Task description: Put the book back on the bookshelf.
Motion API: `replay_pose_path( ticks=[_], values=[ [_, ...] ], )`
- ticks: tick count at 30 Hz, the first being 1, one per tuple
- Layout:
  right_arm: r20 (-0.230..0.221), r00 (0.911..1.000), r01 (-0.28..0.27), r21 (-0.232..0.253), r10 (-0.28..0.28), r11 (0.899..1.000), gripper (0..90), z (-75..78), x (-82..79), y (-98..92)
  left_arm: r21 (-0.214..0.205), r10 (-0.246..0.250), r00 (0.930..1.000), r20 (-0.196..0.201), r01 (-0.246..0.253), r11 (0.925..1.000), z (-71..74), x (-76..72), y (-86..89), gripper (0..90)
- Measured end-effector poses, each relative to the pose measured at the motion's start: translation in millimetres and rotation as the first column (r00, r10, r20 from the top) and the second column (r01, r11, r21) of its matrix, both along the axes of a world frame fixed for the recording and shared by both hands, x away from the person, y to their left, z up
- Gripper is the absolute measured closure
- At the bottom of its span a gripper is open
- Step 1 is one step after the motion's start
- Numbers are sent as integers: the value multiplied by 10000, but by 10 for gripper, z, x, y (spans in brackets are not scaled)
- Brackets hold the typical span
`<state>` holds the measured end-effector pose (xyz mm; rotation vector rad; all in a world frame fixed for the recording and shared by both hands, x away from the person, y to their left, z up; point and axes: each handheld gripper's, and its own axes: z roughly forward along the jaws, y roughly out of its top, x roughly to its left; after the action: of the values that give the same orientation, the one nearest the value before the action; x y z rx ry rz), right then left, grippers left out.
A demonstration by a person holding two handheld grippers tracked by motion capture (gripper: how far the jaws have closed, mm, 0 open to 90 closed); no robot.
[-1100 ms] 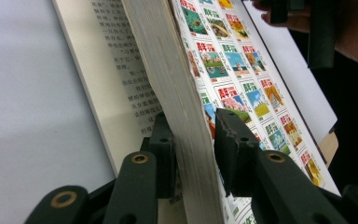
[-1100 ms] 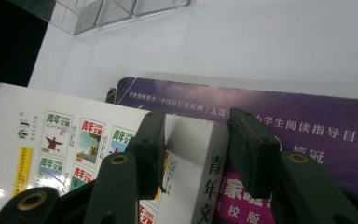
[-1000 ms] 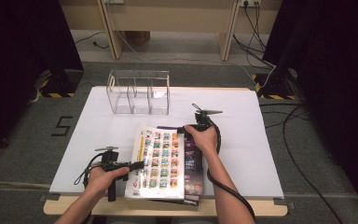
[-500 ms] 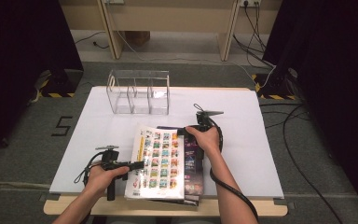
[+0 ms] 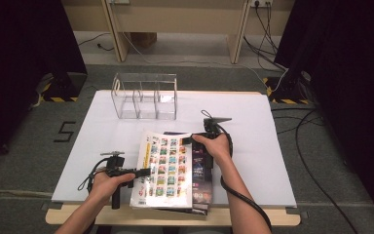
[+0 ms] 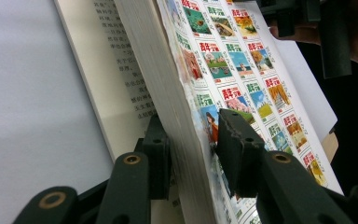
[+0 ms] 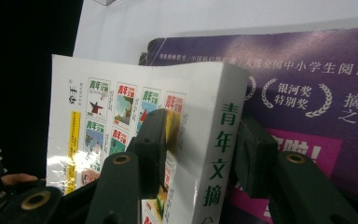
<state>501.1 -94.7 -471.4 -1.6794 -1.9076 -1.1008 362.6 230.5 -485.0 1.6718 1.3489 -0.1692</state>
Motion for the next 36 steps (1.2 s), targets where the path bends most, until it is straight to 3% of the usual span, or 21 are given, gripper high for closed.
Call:
replay_pose_path(
  ticks=[4, 6, 14, 17, 20, 21, 23, 26, 27, 32, 33, 34, 36],
  values=[
    [142, 9998, -127, 62, 126, 9999, 634, 34, -8, -5, 113, -52, 10000, -76, 53, 9999, 16, 10, 9, 641],
    [195, 9996, -210, 616, 198, 9979, 709, 144, -24, -21, 147, -22, 9999, -151, 24, 9999, 20, 19, 24, 630],
    [595, 9978, -322, 752, 277, 9966, 733, 338, -72, 58, -23, 236, 9996, -135, -237, 9997, 50, -32, 70, 603],
    [923, 9953, -378, 794, 304, 9961, 738, 457, -125, 99, 140, 289, 9995, -119, -287, 9995, 68, -66, 101, 550],
    [1147, 9927, -468, 807, 373, 9956, 740, 526, -151, 117, 652, 436, 9990, 83, -440, 9969, 114, -91, 163, 539],
    [1465, 9886, -478, 835, 351, 9954, 740, 623, -183, 126, 800, 505, 9984, 241, -523, 9954, 125, -100, 192, 529],
    [1460, 9891, -347, 1041, 193, 9940, 740, 699, -198, 121, 658, 711, 9962, 508, -743, 9951, 200, -120, 261, 525],
    [1548, 9879, -95, 1045, -68, 9945, 740, 751, -211, 120, 777, 753, 9942, 763, -812, 9937, 267, -127, 288, 519],
    [1815, 9833, -80, 1101, -121, 9939, 741, 795, -223, 124, 861, 696, 9932, 934, -777, 9933, 313, -126, 282, 513],
    [2240, 9743, -18, 1069, -223, 9943, 741, 897, -249, 148, 809, 516, 9924, 1116, -608, 9949, 371, -118, 220, 495],
    [2323, 9723, 16, 992, -248, 9951, 741, 930, -257, 156, 801, 475, 9921, 1162, -570, 9952, 384, -115, 203, 495],
    [2637, 9642, 95, 675, -270, 9977, 740, 1000, -275, 183, 828, 438, 9912, 1248, -544, 9951, 405, -106, 173, 487],
    [2803, 9596, 105, 539, -252, 9985, 741, 1035, -281, 200, 845, 412, 9907, 1295, -524, 9950, 413, -100, 159, 486]
  ],
)
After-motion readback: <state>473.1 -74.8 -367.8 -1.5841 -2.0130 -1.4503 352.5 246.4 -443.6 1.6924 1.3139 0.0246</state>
